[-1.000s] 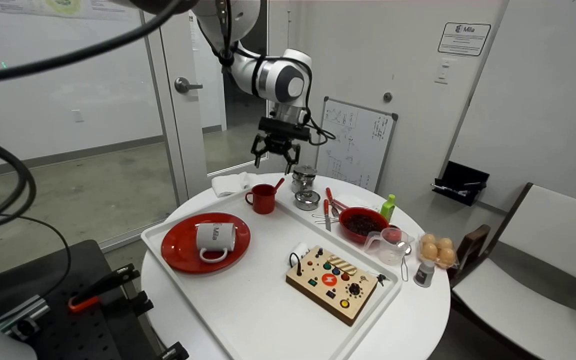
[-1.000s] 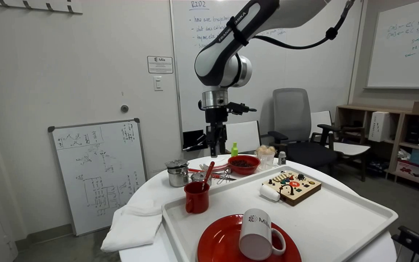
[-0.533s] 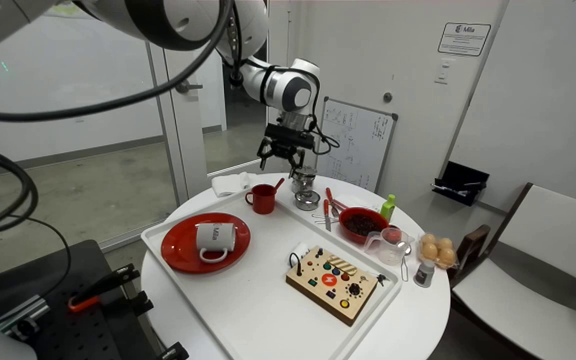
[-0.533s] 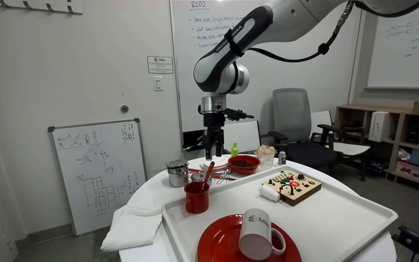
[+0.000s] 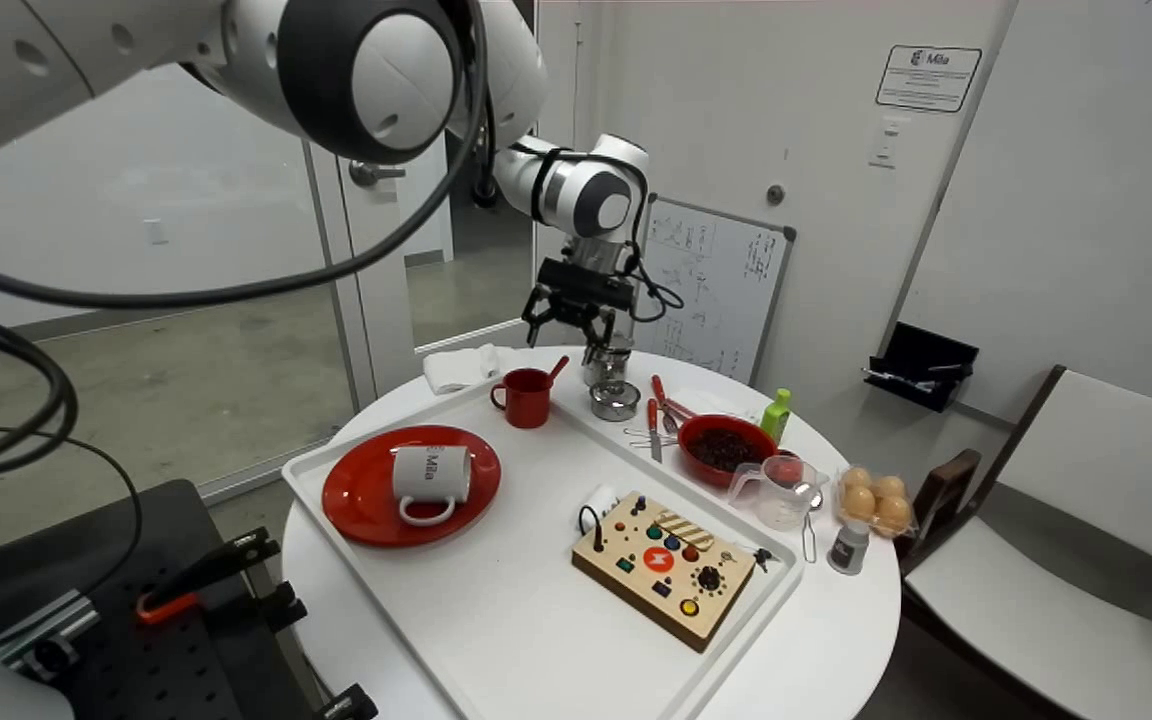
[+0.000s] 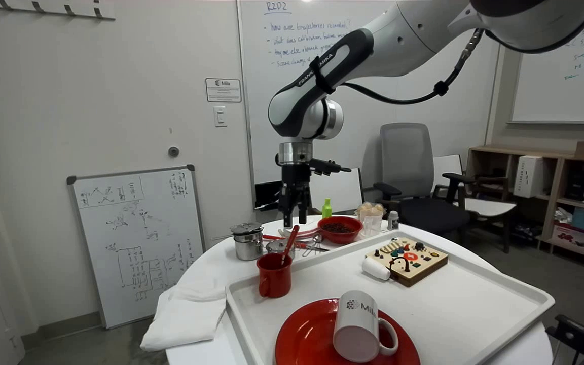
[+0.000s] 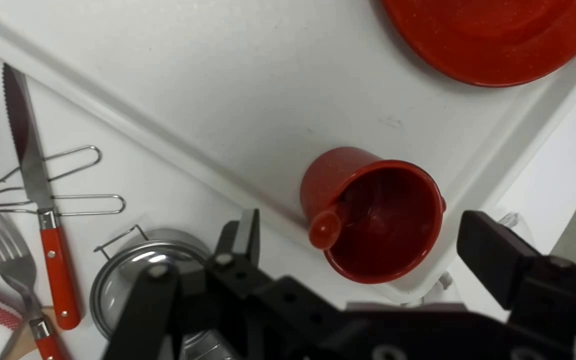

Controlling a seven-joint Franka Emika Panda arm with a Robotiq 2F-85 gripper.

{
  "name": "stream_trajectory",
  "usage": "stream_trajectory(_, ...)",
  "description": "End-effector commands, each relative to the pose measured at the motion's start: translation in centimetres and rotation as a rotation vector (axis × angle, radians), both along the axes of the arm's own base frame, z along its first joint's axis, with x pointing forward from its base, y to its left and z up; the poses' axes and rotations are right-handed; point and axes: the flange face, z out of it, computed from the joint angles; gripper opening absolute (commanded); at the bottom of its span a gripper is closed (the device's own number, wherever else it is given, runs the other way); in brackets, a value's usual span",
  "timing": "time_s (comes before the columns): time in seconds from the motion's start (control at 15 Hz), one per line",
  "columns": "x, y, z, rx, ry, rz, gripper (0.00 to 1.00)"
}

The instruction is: Take the spoon out of the red cup and put it on the tray

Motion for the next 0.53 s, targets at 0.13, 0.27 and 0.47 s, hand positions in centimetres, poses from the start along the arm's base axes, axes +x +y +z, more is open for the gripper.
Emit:
stream_trajectory(0.13,1.25,0.46,-0.57,0.016,0.021,-0.018,1.00)
stream_trajectory(0.27,1.42,0.51,-0.72,0.016,0.027,-0.017,1.00)
stream_trajectory(0.47,1.57,0.54,-0.96,0.015,0.039,-0.015,1.00)
